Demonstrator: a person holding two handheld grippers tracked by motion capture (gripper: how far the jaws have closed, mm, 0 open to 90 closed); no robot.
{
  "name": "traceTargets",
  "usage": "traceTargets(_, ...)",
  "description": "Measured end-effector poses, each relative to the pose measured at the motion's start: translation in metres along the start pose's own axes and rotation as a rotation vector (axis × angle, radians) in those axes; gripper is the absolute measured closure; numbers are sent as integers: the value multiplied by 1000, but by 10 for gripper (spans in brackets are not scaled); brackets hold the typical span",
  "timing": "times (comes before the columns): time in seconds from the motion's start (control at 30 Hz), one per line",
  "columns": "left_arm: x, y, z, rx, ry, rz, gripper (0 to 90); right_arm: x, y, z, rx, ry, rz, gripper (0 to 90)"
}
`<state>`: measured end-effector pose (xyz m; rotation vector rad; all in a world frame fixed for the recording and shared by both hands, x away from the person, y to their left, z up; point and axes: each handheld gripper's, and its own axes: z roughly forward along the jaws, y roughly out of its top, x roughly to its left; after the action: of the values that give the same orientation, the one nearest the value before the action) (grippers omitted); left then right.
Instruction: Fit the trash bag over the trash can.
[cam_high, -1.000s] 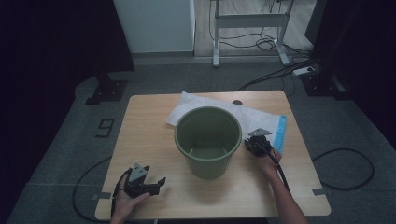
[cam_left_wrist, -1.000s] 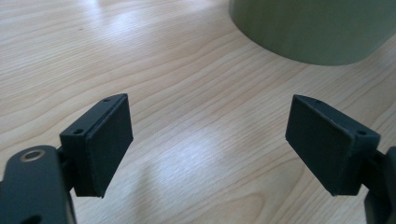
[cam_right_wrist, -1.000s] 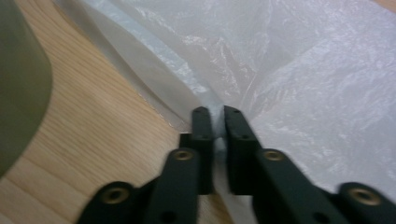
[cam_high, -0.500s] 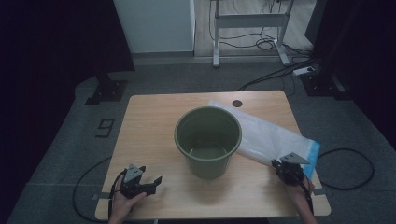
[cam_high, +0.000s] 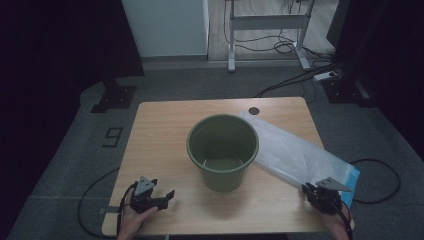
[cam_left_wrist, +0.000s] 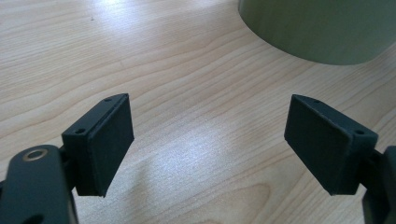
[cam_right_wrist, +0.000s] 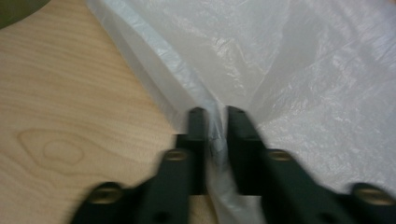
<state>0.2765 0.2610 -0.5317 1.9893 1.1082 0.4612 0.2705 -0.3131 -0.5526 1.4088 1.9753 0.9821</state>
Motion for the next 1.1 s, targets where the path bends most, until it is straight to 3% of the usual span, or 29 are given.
traceTargets(0.03,0,0,0,0,-1,-1,156,4,3,0,-11,-19,-2,545)
traceTargets(0.13,-1,0,3,5,-4,1,156,17,17,5,-35,-12,-15,369)
traceTargets(0.23,-3,0,5,11,-3,10,156,33,35,18,-53,21,-46,296)
traceTargets(0.43,-2,0,2,11,4,14,157,70,77,62,-58,103,-111,237)
traceTargets(0.53,1,-1,0,10,10,12,156,78,86,82,-20,80,-143,227)
traceTargets(0.67,5,-2,-2,2,11,1,158,79,88,99,42,68,-139,230)
traceTargets(0.97,4,-2,-2,9,17,5,158,72,82,106,77,73,-98,295)
traceTargets(1.03,5,-2,-3,9,19,-1,158,73,82,106,71,77,-105,375)
traceTargets(1.1,6,-3,-4,10,21,-7,159,72,81,105,59,84,-111,524)
